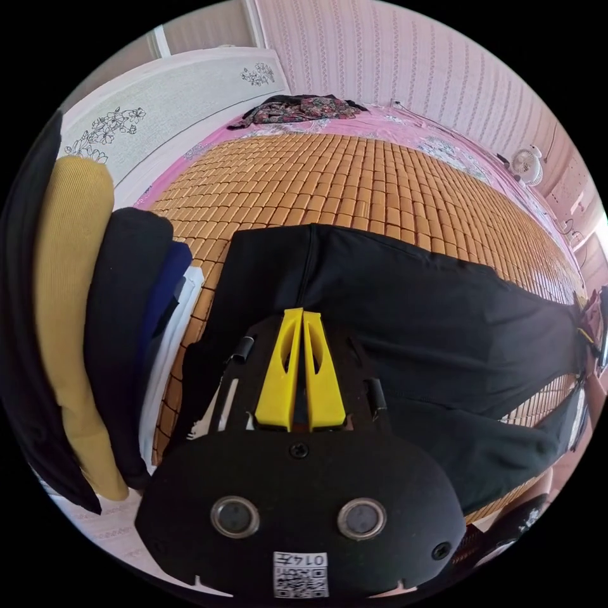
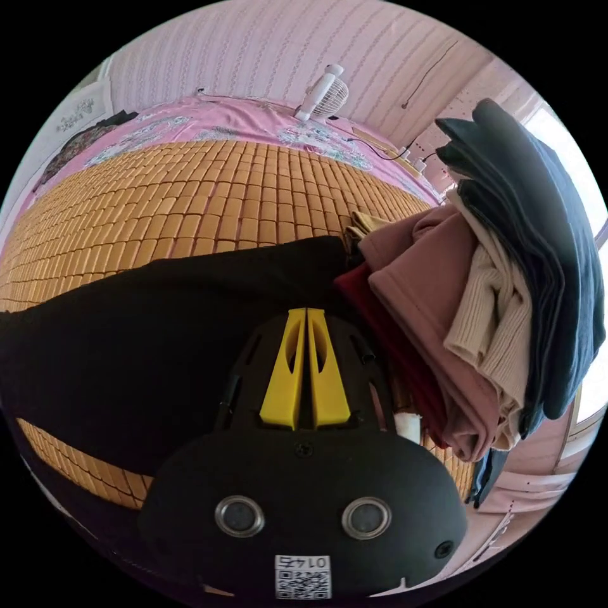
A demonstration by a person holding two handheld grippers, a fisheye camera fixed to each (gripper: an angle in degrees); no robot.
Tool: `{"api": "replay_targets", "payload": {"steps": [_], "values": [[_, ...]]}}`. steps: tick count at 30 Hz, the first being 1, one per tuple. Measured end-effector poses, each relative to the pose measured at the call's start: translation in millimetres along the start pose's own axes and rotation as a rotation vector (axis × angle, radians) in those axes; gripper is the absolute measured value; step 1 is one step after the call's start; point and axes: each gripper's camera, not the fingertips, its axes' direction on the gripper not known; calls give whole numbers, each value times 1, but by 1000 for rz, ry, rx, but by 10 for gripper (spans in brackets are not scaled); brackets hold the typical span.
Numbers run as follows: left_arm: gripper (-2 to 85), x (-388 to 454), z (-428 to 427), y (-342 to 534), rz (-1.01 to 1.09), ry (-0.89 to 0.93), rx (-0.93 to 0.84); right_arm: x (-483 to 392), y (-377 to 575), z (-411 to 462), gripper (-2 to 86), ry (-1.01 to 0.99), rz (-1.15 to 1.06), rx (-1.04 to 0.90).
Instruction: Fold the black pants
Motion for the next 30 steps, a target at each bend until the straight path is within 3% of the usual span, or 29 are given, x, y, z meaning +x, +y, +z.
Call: {"api": "replay_targets", "payload": {"steps": [6, 9, 11, 17, 21, 25, 28, 30], "values": [[-10, -16, 0, 2, -86, 101, -18, 49, 14, -20, -6, -199, 126, -15], [-10, -19, -35, 15, -85, 167, 150, 74, 56, -75, 5, -233, 79, 181], [-10, -14, -53, 28, -46, 233, 199, 95, 92, -101, 30, -252, 76, 200], [-9, 70, -79, 115, 295, 537, 119, 178, 239, -125, 96, -231, 304, 25], [-10, 154, -73, 174, 482, 741, -41, 205, 304, -122, 119, -220, 441, -63], [-10, 209, -63, 196, 536, 683, -109, 209, 312, -114, 111, -279, 428, -68], [-9, 228, -47, 198, 527, 577, -179, 209, 312, -107, 37, -220, 411, -123], [-10, 231, -45, 197, 515, 585, -167, 213, 316, -112, 4, -301, 363, -146]]}}
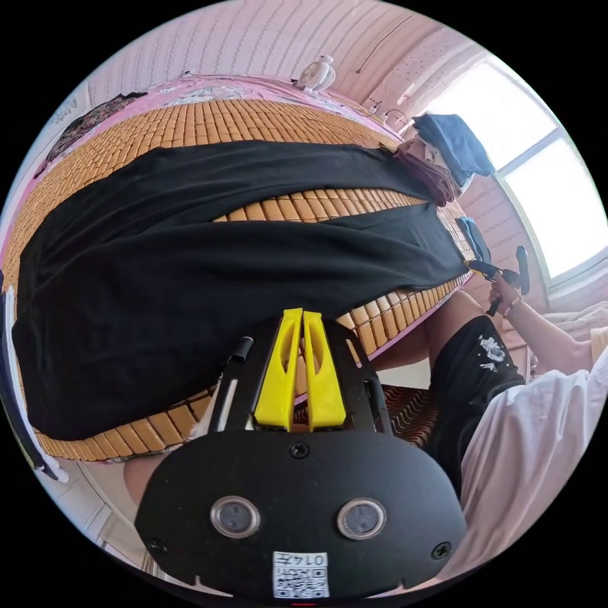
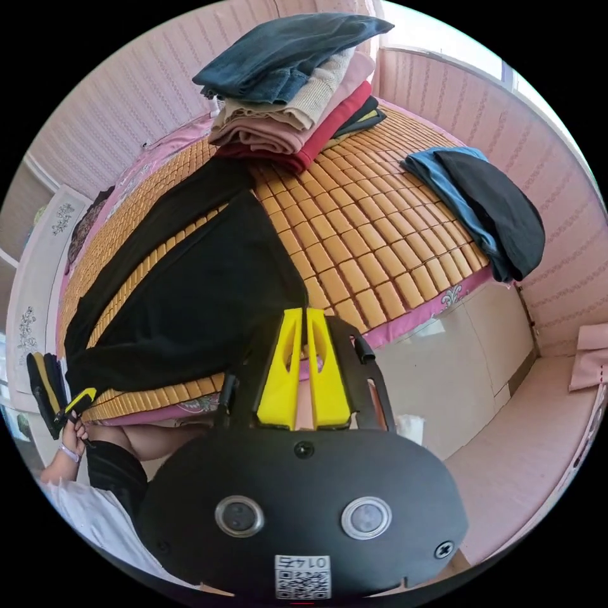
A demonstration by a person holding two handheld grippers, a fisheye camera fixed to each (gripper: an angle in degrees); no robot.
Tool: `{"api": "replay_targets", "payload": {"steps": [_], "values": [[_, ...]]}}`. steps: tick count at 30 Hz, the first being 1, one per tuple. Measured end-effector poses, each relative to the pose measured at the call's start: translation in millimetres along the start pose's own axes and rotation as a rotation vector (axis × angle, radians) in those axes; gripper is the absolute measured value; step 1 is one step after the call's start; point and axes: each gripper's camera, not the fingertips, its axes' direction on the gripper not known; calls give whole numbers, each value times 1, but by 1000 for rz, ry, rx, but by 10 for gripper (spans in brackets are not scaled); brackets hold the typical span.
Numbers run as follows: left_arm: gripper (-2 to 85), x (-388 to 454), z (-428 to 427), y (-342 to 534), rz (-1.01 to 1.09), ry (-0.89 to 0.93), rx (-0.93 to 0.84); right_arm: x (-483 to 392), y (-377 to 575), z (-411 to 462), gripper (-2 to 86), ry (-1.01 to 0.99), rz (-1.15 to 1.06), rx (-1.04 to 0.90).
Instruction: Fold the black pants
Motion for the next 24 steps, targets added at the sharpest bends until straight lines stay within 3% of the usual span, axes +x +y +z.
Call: {"api": "replay_targets", "payload": {"steps": [4, 6, 9, 16, 20, 24], "values": [[-10, 17, 6, -5, 65, -72, -16, 7, 17, -48, -4, -97, -54, 110], [-10, 25, 9, -4, 85, -104, -16, 13, 27, -104, -4, -265, -98, 256], [-10, 28, 13, -4, 76, -92, -13, 8, 32, -164, -4, -313, -232, 397], [-10, 31, 20, -10, 53, -60, -48, -5, -11, -171, 0, -359, -272, 353], [-10, 37, 20, -15, 64, -129, -91, -35, -27, -199, 1, -392, -363, 490], [-10, 41, 6, -11, 93, -102, -37, -4, -18, -188, 4, -315, -241, 451]]}}
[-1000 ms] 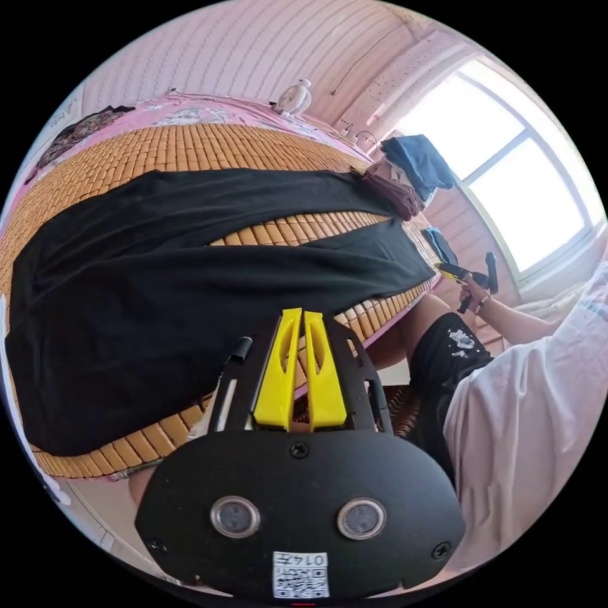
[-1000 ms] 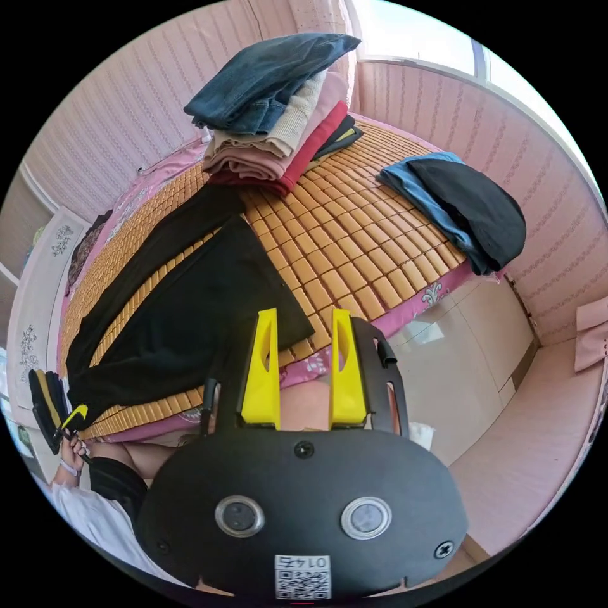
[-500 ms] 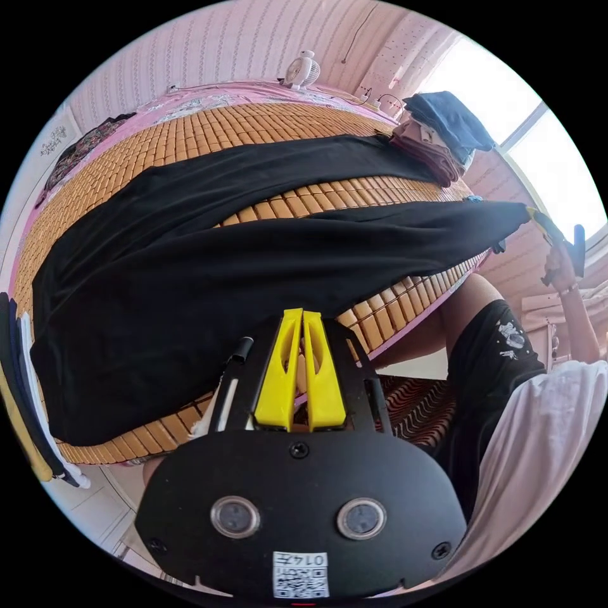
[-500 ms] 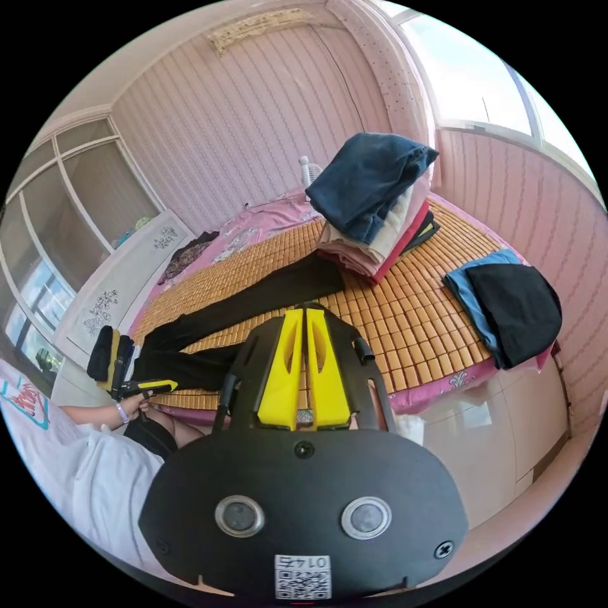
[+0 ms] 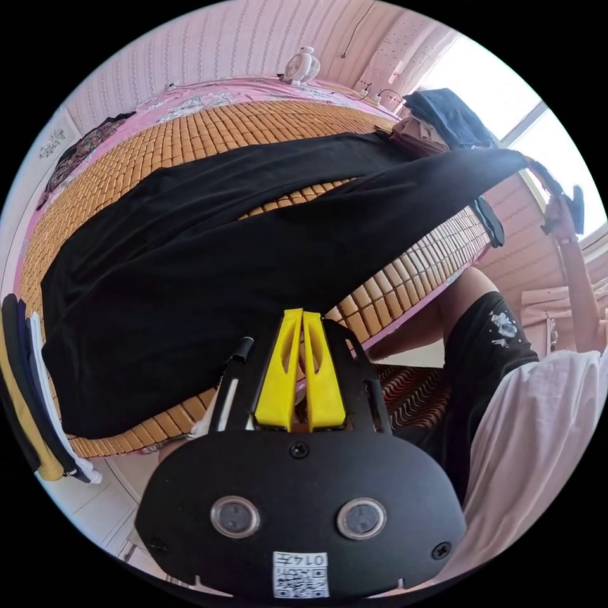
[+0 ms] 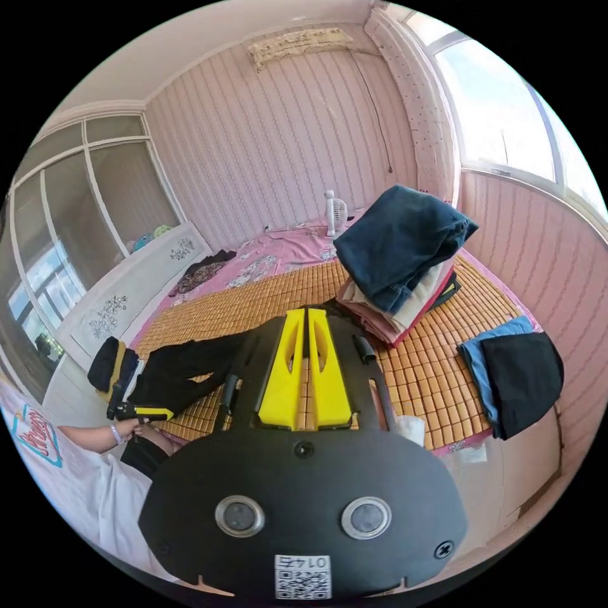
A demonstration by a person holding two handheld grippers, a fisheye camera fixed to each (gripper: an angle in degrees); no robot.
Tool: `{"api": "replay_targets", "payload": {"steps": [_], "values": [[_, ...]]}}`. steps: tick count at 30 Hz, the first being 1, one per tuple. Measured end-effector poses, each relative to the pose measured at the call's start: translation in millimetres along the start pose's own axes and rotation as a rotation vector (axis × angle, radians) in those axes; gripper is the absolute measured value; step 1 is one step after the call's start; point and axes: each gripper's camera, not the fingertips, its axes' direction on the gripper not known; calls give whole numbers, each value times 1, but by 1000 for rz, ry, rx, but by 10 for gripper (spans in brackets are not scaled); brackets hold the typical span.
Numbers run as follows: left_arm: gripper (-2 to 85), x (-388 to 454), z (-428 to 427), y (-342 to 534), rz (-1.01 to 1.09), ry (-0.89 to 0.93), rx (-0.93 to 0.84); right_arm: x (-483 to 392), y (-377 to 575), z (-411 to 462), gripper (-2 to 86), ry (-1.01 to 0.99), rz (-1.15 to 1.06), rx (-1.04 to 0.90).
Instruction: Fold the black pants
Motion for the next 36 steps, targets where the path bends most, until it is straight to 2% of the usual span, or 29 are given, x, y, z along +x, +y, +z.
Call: {"api": "replay_targets", "payload": {"steps": [5, 9, 12, 19, 22, 25, 27, 29, 33, 36], "values": [[-10, -3, 15, 7, -25, 24, -66, 58, 67, 40, 12, 110, 213, -267], [-10, -1, 19, 4, -27, 88, -89, 77, 108, 72, 32, 296, 318, -452], [-10, 2, 11, -4, -23, 141, -64, 66, 99, 82, 56, 359, 276, -375], [-10, 0, 21, -28, -85, 14, -75, 33, 32, 161, 75, 304, 92, -307], [-10, 3, 29, -33, -82, -17, -90, 29, 10, 205, 77, 373, 45, -366], [-10, 5, 29, -35, -87, -12, -97, 38, 5, 242, 63, 474, 38, -503], [-10, 8, 29, -37, -78, -20, -101, 38, 2, 239, 14, 384, 11, -455], [-10, 11, 29, -39, -71, -27, -108, 41, 0, 236, 1, 348, 13, -452], [-10, 12, 27, -41, -84, -21, -118, 42, -6, 187, -6, 227, 77, -324], [-10, 17, 25, -39, -50, -40, -136, 38, -20, 156, -6, 278, 128, -257]]}}
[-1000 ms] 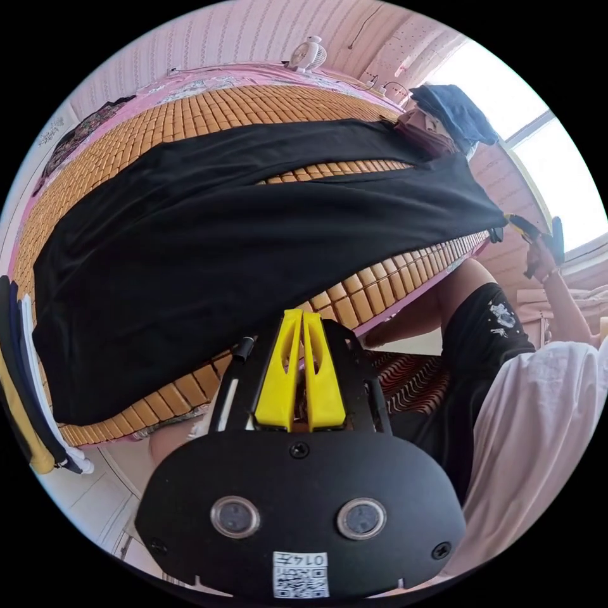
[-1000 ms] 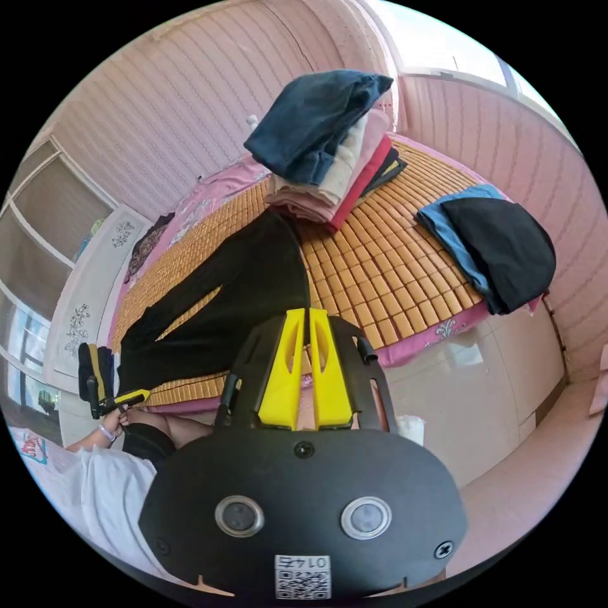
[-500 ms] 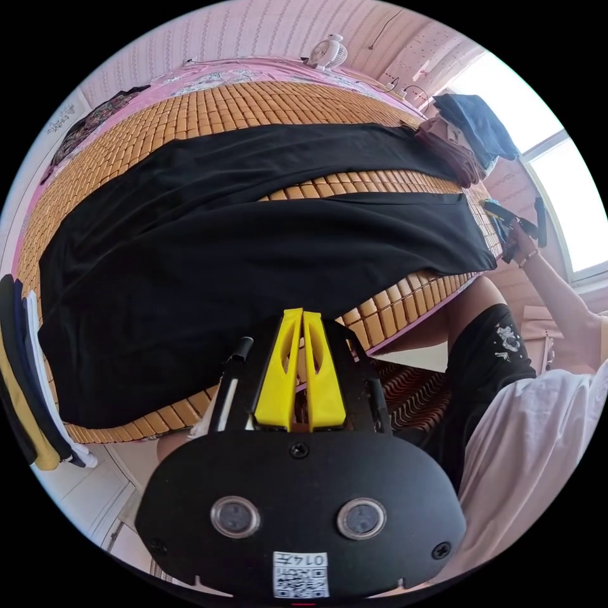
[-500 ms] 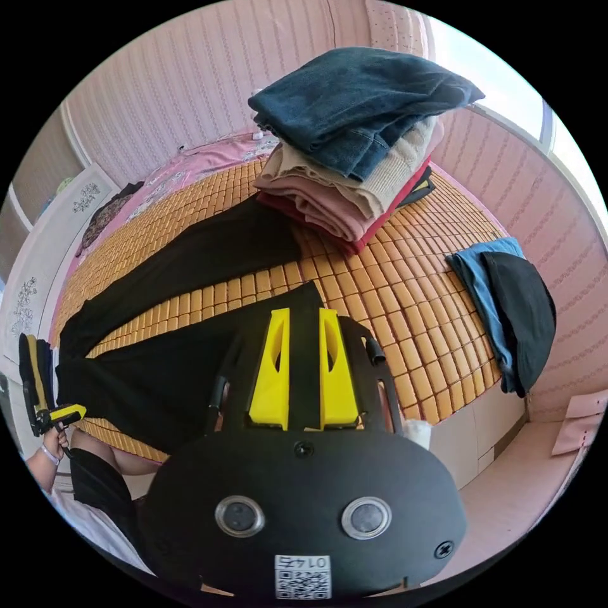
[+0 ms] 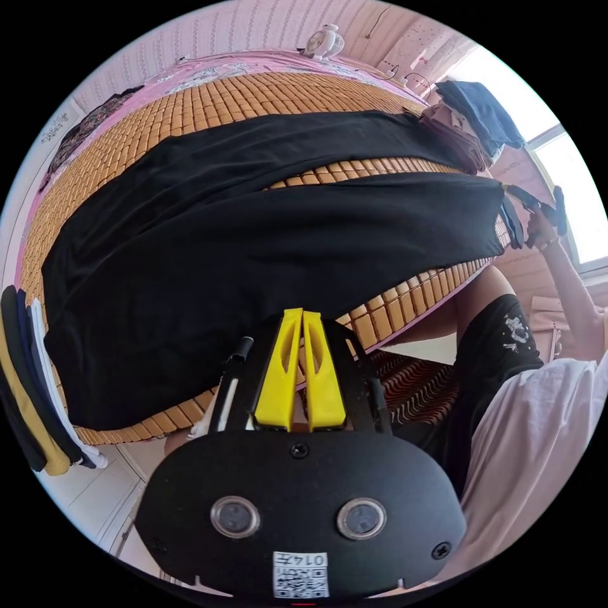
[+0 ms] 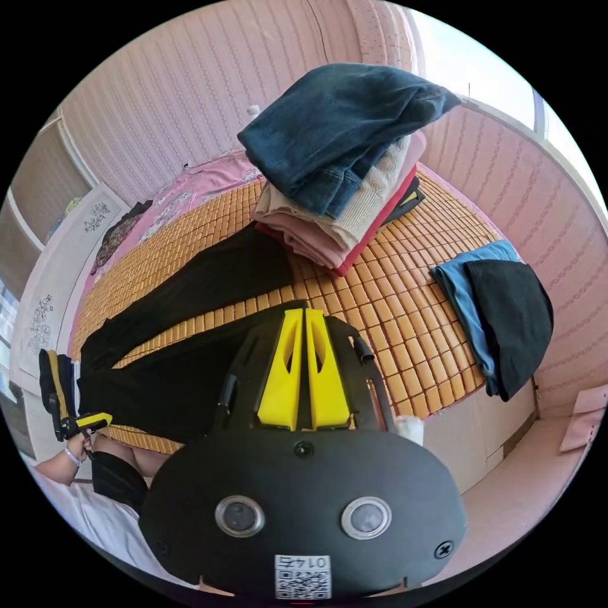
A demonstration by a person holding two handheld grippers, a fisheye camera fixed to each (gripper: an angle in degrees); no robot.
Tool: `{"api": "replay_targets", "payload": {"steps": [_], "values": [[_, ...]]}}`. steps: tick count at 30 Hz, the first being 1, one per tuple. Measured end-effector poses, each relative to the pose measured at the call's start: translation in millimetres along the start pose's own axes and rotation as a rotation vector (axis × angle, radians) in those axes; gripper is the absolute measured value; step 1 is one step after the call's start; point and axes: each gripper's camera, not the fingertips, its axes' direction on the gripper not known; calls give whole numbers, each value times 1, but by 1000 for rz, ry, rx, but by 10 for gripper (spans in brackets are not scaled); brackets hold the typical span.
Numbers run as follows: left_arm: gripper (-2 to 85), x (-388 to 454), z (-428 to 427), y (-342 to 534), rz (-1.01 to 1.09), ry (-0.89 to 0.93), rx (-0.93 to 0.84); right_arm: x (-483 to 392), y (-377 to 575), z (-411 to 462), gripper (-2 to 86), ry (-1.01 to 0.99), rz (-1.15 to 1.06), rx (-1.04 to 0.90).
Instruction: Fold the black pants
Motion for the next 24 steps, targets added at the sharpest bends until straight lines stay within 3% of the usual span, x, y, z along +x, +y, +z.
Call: {"api": "replay_targets", "payload": {"steps": [4, 7, 14, 19, 21, 24], "values": [[-10, 5, -5, 1, 23, -14, -23, -8, -35, 19, 0, -52, 38, -21], [-10, -2, -11, 4, -17, 31, -28, -12, -47, 65, 14, 74, 66, -168], [-10, -17, -41, 28, -110, 98, 70, -4, 19, 55, 79, 83, 36, -191], [-10, -33, -47, 47, -180, 94, 74, 5, 83, 72, 33, 84, 33, -357], [-10, -31, -37, 49, -125, 87, -17, 3, 95, 71, 9, 103, 11, -324], [-10, -33, -45, 59, -127, 89, 1, 3, 101, 76, -1, 126, -11, -364]]}}
